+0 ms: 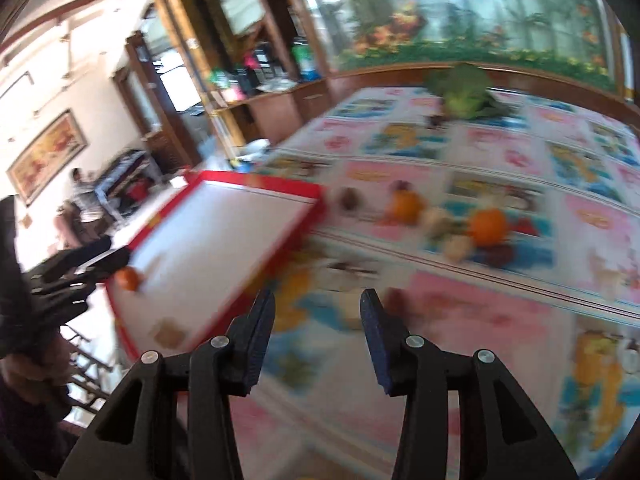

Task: Organize fruits
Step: 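Carry both items over the red-rimmed white tray and open both tools, then grasp a brown date with the right tool while the left tool grasps a beige round piece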

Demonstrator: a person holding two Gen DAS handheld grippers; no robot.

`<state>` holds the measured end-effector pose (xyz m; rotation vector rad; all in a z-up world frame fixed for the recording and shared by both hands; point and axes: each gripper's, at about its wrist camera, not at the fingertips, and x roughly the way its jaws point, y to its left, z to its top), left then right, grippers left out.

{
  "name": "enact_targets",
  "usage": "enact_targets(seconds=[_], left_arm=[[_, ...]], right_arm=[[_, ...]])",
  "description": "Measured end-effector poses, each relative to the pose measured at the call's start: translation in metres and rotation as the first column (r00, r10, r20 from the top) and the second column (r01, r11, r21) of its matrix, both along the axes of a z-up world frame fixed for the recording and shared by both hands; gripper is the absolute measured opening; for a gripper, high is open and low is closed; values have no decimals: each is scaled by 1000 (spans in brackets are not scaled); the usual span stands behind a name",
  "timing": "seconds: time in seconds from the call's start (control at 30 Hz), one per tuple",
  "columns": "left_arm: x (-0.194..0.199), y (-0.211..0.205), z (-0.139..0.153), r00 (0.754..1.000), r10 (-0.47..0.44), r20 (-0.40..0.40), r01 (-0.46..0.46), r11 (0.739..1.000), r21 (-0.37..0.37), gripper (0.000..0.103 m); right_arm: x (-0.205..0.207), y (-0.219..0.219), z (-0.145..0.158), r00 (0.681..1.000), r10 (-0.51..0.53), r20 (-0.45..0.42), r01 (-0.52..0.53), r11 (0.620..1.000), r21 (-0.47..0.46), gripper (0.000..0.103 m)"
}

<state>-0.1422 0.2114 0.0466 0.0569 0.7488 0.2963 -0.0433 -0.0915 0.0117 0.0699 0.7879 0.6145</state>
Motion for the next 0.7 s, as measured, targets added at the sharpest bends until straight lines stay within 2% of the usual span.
enact_targets(seconds=[0.1,0.17,0.27,0.33,0.53,0.57,0.7], left_arm=[[0,-26,18,995,-83,60,84,996,-15,59],[1,-48,23,985,-156,75,159,986,-40,60],[9,-80,20,965,-254,67,260,962,-82,60],[16,-102,16,948,-315,40,318,942,-109,60],[23,-138,7,915,-403,-5,399,908,-130,60],[25,-141,6,910,-414,-12,408,903,-136,60],[33,-150,0,901,-431,-42,421,895,-145,60]], right_arm=[[10,-13,-7,999,-42,-27,40,996,-81,43],[12,-15,-9,999,-50,-22,47,994,-94,40],[21,-4,-16,998,-38,-43,32,992,-124,27],[23,1,-21,998,-40,-55,32,990,-140,24],[26,4,-22,999,-6,-35,1,989,-146,23],[27,2,-23,999,3,-42,-8,990,-140,17],[31,-12,-24,995,15,-95,-24,995,-95,16]])
